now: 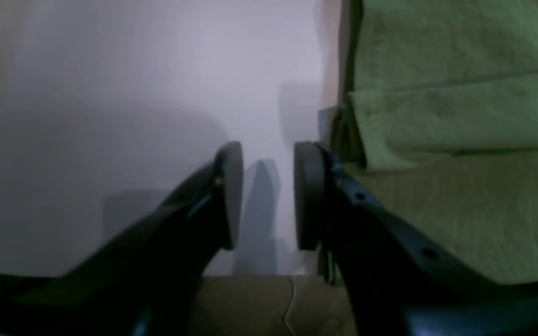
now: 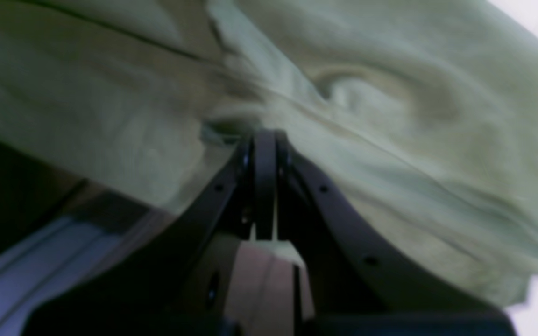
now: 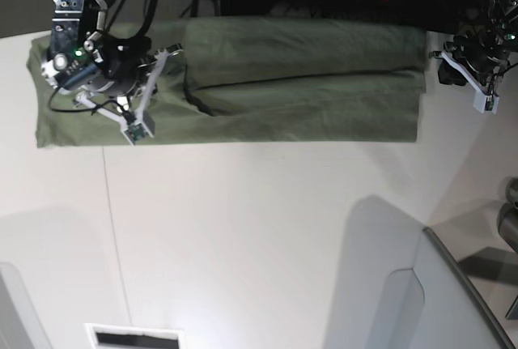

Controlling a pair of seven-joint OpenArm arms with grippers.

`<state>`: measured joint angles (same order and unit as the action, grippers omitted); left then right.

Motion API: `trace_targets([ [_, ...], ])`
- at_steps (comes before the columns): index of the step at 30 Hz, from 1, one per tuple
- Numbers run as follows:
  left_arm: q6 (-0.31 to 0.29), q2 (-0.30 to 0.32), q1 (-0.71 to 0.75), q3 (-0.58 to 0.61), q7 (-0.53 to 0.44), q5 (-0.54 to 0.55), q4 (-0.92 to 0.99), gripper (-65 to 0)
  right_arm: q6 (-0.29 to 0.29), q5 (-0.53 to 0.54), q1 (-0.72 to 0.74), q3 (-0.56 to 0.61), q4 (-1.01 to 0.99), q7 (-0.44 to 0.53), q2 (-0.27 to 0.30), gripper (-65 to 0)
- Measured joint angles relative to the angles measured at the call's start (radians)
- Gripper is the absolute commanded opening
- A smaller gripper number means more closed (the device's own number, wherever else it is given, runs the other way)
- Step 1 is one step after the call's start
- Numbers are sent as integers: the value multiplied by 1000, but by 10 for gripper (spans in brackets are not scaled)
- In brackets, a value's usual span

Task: Layout the t-shirt on the table in an organized manner, then fold the t-shirt properly

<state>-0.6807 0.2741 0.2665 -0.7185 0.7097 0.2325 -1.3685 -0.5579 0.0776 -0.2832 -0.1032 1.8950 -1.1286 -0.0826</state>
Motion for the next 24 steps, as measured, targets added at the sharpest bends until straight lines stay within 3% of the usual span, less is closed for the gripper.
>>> trace_targets([
  [4,-6,-1,3,0,2,23,-3,-469,-1,-2,-3,-52,22,17,2,-650],
  [7,-9,7,15,-4,3,169,5,-405,0,-6,-4,-76,7,36,8,-650],
  [10,-10,44,36,-4,4,252,58,-216,-1,-6,-14,-78,8,44,14,-650],
  [13,-2,53,39,-7,8,279,107,-92,-1,-1,-19,-67,7,43,24,-650],
  [24,-9,48,-62,-1,-34,322,297,-94,-1,0,-19,-68,7,43,28,-650],
])
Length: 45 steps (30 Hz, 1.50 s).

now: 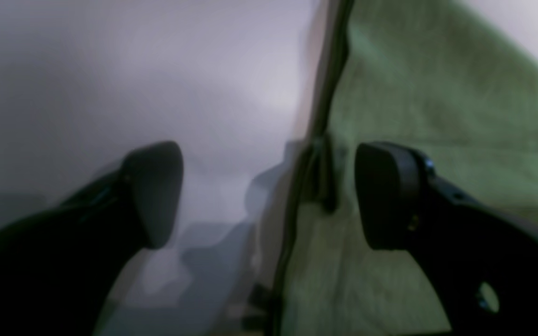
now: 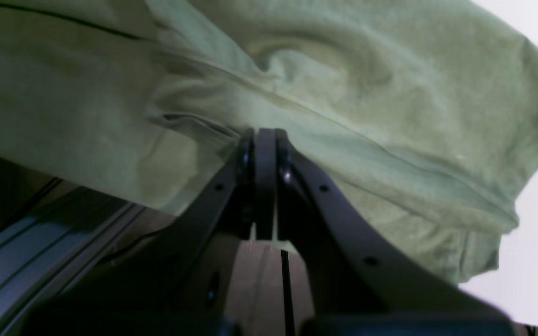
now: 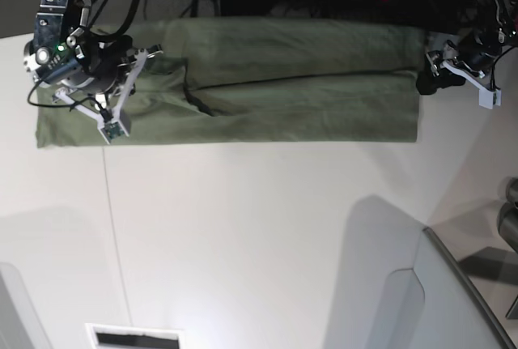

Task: Layout the t-shirt on the table in an organized manner, then fold the t-shirt properly
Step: 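Grasp the other strip end with the left gripper and fold it inward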

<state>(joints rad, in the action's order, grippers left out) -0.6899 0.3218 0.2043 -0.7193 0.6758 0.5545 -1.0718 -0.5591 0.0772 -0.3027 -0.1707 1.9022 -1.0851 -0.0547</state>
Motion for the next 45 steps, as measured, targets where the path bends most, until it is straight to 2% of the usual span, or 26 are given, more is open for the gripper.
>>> trace_targets([
  [2,-4,6,1,22,-28,5,17,-94,0,-3,0,0,0,1,0,-650],
  [7,-17,15,3,181,-166,27,43,-95,-3,-2,0,0,0,0,0,-650],
  [12,-30,-3,-3,193,-198,64,75,-97,-3,-2,0,0,0,1,0,-650],
  [14,-33,-3,-4,193,-196,64,75,-123,-3,-2,0,0,0,0,0,-650],
  [17,-32,-4,-8,193,-188,55,79,-280,-3,-3,0,0,0,0,0,-650],
  [21,-25,-8,-13,194,-166,47,93,-540,-3,-2,0,0,0,1,0,-650],
  [23,-24,-10,-23,197,-145,37,95,-650,-3,-2,0,0,0,0,0,-650],
  [29,-22,-2,-89,205,-111,4,103,-650,-3,-2,-1,0,0,0,0,-650],
  [32,-12,12,-107,209,-153,-16,101,-650,-3,-2,-1,0,0,0,0,-650],
  [37,5,73,-58,206,-162,-31,15,-650,-3,-2,-2,0,0,0,0,-650],
  [38,21,82,-34,204,-172,-23,-24,-650,-3,-2,-2,0,0,0,0,-650],
  [41,181,79,59,206,-236,-24,-181,-650,-3,-2,-3,0,0,0,0,-650],
  [45,355,46,156,216,-209,-159,-435,-650,-3,-2,-4,-2,0,0,-1,-650],
])
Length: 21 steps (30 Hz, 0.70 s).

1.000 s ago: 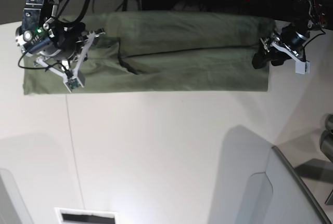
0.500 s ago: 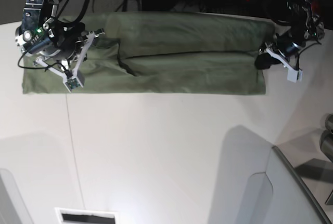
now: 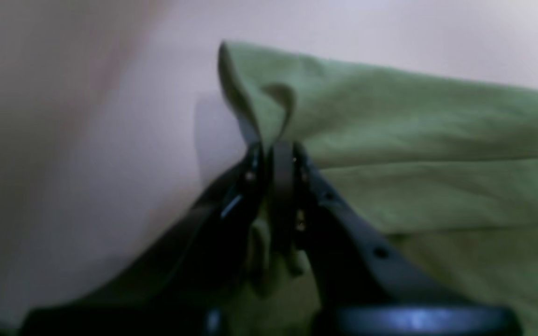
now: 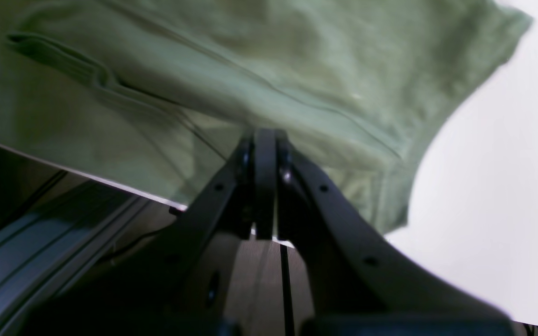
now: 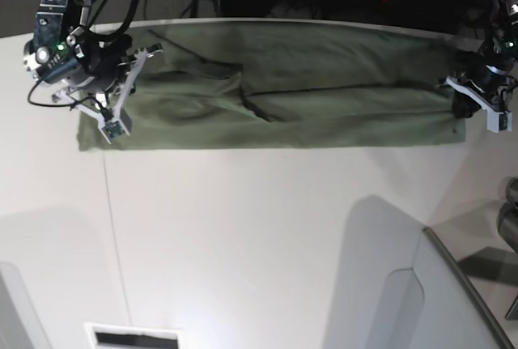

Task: Layout the t-shirt on the table in an organized manner, then fold the t-shirt properly
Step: 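Grasp the other strip end with the left gripper and fold it inward, then push the folded end with the left gripper toward the right gripper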

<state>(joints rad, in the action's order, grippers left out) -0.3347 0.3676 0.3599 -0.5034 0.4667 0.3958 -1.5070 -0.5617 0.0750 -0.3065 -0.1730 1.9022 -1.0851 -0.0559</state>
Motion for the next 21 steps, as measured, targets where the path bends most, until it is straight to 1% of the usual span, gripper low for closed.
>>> trace_targets([
  [1,24,-29,4,-2,11,-40,-62,-650,0,1,-1,0,0,0,0,-650],
  [2,40,-66,3,0,44,-90,-127,-650,0,1,-1,0,0,0,0,-650],
  [4,37,-150,0,4,84,-197,-229,-650,0,0,1,0,0,0,1,-650],
  [6,31,-238,-3,8,119,-296,-281,-650,0,0,2,0,0,0,1,-650],
  [8,49,-295,-13,43,146,-420,-290,-650,0,0,2,0,0,0,1,-650],
  [10,47,-324,-19,106,146,-477,-291,-650,0,0,4,0,0,0,1,-650],
  [12,47,-364,-22,174,145,-534,-293,-650,0,4,3,1,0,1,13,-650],
  [14,33,-414,-19,218,142,-550,-293,-650,0,3,4,2,0,0,31,-650],
  [16,37,-445,-14,246,144,-576,-293,-650,0,3,3,-6,0,0,39,-650],
  [21,49,-456,-18,364,144,-640,-293,-650,0,2,4,-7,0,1,35,-650],
])
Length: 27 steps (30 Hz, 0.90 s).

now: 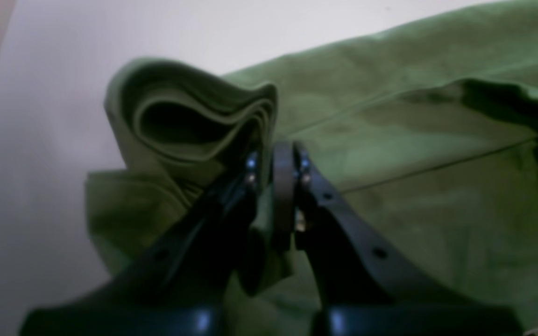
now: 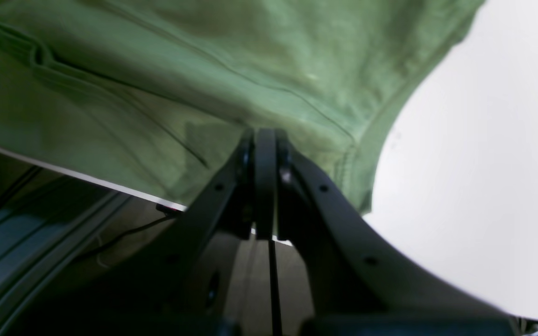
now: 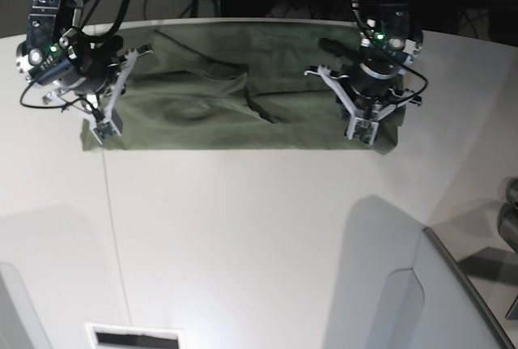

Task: Layout the t-shirt on the table in an organized manner, then fold the t-shirt properly
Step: 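Push the folded end with the left gripper toward the right gripper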

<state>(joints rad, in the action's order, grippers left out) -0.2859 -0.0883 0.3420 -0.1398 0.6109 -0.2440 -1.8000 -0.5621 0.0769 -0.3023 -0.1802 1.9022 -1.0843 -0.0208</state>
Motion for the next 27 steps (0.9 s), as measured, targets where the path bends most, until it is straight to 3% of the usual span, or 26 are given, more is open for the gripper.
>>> trace_targets([
  [4,-5,-30,0,82,-1,-19,0,-650,0,-2,0,0,0,0,2,-650],
  [27,-2,-22,-8,282,51,-34,100,-650,0,-2,0,0,0,0,2,-650],
])
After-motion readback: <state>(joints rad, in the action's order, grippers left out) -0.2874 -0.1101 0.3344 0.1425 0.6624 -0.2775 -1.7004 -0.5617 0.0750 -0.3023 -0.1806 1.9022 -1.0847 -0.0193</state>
